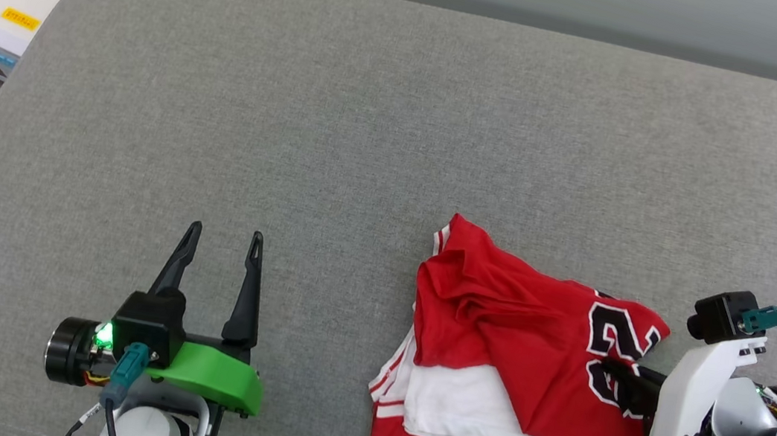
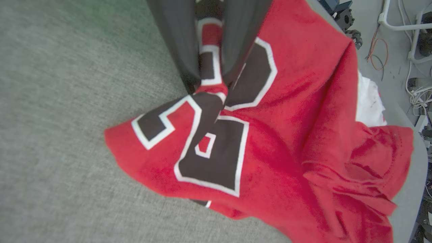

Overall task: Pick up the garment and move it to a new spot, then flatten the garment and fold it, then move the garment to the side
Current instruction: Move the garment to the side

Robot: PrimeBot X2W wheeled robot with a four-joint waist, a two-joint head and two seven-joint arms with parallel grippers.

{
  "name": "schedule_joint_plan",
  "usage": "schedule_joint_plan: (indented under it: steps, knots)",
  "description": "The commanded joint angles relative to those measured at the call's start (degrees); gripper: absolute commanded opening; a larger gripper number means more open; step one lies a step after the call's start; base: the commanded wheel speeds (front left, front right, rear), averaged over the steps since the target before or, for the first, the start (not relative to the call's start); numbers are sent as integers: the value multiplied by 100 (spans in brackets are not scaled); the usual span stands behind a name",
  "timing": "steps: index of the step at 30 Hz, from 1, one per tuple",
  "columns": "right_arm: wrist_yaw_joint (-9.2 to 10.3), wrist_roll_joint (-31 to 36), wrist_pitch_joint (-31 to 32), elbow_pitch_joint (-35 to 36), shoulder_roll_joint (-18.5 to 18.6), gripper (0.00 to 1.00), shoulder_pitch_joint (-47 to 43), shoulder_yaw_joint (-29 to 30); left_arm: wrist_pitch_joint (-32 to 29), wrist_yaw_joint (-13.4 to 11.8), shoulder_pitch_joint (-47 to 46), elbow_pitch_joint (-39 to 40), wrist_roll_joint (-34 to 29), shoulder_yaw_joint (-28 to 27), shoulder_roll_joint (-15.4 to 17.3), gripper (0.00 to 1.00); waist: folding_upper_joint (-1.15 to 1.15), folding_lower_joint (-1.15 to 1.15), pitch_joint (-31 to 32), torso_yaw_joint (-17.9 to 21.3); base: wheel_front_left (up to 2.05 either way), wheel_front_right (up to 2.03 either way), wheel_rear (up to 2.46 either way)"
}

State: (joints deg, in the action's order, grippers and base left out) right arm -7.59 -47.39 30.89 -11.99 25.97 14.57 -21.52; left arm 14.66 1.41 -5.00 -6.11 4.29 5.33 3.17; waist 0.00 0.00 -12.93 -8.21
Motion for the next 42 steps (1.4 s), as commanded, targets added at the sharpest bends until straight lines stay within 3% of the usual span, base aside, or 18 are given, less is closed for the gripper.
schedule_joint_plan:
  steps: [1,6,12,22,28,37,42]
  knots:
    - [10,115,-135,19,107,0,133,-38,34,-27,37,-12,22,-6,-27,100,0,0,110,68,0,0,0]
    - [10,240,-382,425,352,0,351,-138,34,-58,165,-7,47,-65,-27,100,0,0,314,328,0,0,0]
    - [10,338,-167,1057,830,0,598,-264,34,-59,244,81,43,-109,-28,100,0,0,307,898,0,0,0]
    - [10,342,134,1496,1352,0,873,187,34,-12,85,312,-44,-254,28,100,0,0,-178,1841,0,0,0]
    - [10,503,151,1103,1588,0,1119,616,34,87,-196,375,-126,-266,147,100,0,0,-653,2019,0,0,0]
    - [10,1236,113,-144,2262,0,1806,972,34,170,-554,595,-191,-264,283,100,0,0,-1334,1957,0,0,0]
    - [10,1602,27,-819,2407,0,2169,1203,34,188,-687,694,-204,-261,321,100,0,0,-1619,1902,0,0,0]
